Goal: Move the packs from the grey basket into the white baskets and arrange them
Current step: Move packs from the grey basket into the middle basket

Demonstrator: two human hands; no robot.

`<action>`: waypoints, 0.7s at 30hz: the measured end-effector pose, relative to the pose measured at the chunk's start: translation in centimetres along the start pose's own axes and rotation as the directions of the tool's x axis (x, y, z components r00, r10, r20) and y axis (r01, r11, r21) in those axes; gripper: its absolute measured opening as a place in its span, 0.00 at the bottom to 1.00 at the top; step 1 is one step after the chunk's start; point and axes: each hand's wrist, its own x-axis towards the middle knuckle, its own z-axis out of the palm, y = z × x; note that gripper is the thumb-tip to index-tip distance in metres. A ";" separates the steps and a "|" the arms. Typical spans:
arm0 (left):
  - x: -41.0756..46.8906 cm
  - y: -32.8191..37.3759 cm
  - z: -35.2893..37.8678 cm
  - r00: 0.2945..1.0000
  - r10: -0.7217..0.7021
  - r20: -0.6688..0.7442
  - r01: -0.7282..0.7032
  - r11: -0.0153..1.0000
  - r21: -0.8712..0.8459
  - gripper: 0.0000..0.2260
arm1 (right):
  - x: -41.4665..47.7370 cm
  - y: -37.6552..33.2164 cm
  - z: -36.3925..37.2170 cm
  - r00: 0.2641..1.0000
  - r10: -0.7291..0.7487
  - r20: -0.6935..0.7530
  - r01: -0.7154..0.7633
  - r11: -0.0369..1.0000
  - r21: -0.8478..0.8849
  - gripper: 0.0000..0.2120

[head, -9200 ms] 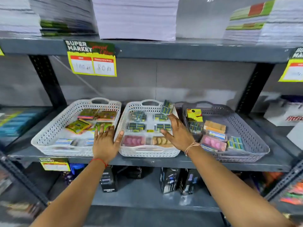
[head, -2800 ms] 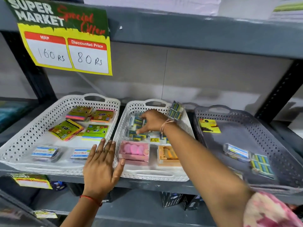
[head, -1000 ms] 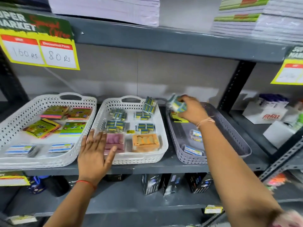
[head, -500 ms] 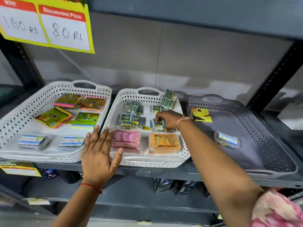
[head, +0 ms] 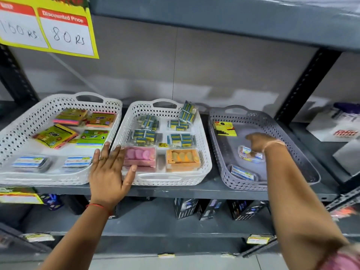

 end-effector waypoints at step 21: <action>-0.5 -6.6 -6.1 1.000 -0.004 0.015 0.003 0.997 0.076 0.35 | -5.6 -18.1 -3.7 0.811 -0.349 -0.470 0.437 0.895 0.092 0.21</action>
